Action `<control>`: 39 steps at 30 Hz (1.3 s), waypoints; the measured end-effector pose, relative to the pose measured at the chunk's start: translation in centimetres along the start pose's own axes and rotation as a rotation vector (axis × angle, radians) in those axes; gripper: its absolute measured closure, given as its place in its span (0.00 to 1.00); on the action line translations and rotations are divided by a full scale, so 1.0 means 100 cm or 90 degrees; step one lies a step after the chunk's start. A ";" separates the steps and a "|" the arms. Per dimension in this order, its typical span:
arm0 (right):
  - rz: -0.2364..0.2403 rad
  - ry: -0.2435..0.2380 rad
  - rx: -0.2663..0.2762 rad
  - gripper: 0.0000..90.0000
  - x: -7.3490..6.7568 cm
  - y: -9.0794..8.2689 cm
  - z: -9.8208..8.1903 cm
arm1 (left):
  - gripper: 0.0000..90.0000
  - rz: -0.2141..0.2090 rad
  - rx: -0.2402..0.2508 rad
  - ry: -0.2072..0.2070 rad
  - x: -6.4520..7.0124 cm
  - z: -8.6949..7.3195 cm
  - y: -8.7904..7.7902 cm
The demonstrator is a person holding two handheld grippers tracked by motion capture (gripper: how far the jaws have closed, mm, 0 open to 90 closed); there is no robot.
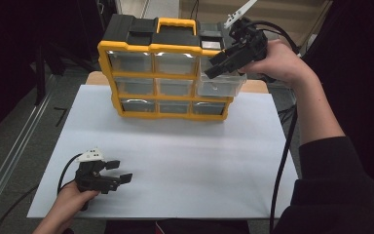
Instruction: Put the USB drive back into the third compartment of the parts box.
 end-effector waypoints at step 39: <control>0.055 -0.002 -0.005 0.35 -0.054 0.066 -0.080 | 0.25 0.002 0.002 -0.002 -0.001 0.000 0.000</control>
Point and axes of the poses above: each handheld gripper's, and its own axes: y roughly forward along the jaws, z roughly out of its top, x roughly to its right, the point moved 10 cm from there along y, roughly forward along the jaws, and after that the axes turned 10 degrees about z, right-handed, at the moved point
